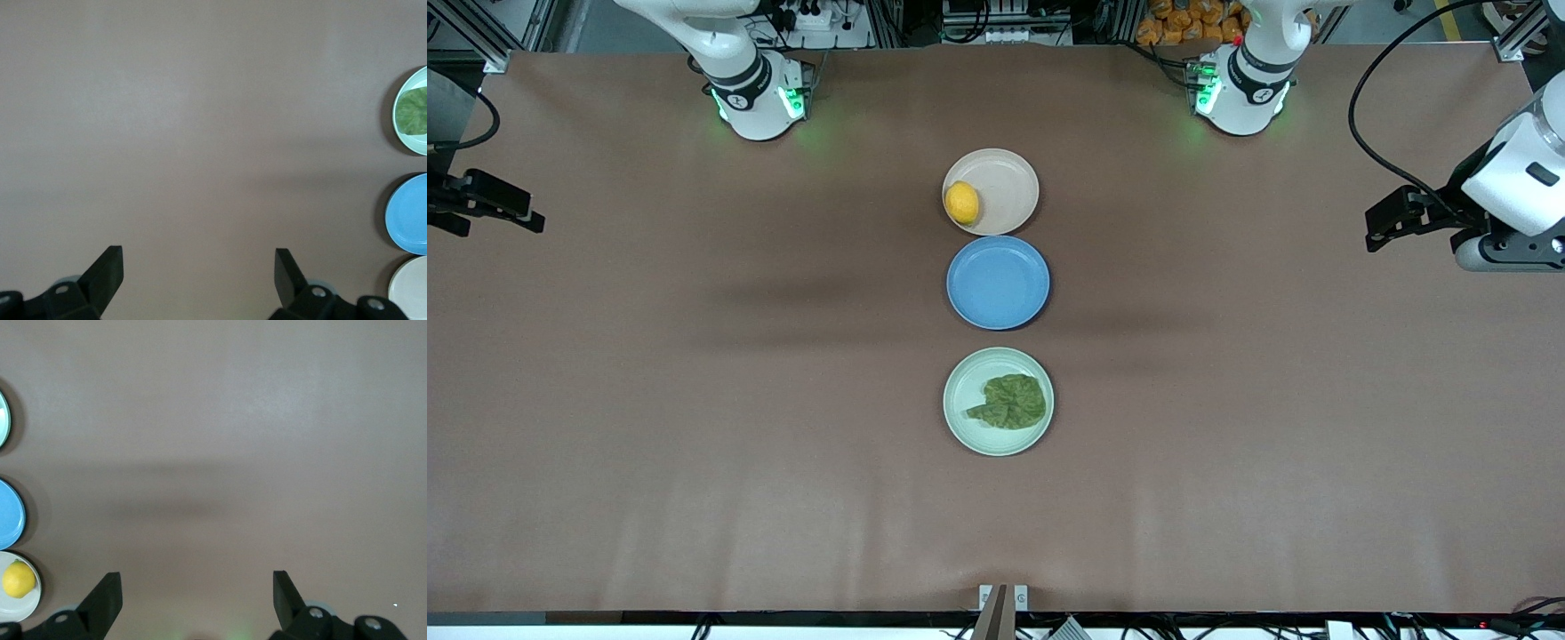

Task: Pick lemon and lettuce from plates
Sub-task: 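Reach the left gripper over the lettuce leaf on the green plate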

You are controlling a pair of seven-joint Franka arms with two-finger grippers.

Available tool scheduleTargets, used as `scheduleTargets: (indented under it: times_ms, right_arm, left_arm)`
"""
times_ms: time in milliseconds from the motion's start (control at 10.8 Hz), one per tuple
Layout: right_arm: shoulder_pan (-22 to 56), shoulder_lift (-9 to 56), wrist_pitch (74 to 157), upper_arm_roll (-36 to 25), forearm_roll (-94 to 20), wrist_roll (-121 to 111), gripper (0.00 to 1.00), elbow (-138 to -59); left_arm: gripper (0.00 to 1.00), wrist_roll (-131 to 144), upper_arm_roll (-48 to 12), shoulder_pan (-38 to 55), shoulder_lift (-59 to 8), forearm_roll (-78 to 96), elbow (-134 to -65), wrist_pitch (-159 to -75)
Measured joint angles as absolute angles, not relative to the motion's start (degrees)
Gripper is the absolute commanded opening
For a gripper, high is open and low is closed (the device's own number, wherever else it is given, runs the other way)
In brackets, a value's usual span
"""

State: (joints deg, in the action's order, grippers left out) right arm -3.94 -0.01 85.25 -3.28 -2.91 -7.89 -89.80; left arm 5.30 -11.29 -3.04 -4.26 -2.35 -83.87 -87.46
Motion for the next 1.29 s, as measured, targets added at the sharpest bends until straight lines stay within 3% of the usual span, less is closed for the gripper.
scheduleTargets:
  times_ms: [647,1294]
  right_arm:
    - [-6.2,0.5,86.4,-3.7,-2.5,-7.4,1.00,-89.8]
    - [-6.1,1.0,86.3,-3.4,-2.5,-7.5,1.00,-90.2]
  left_arm:
    - [1.00,5.3,-11.6,-2.6,-5.6,2.3,-84.4,-89.1]
    - [1.00,15.1,-13.8,13.4,-22.3,3.5,-85.4,-117.6]
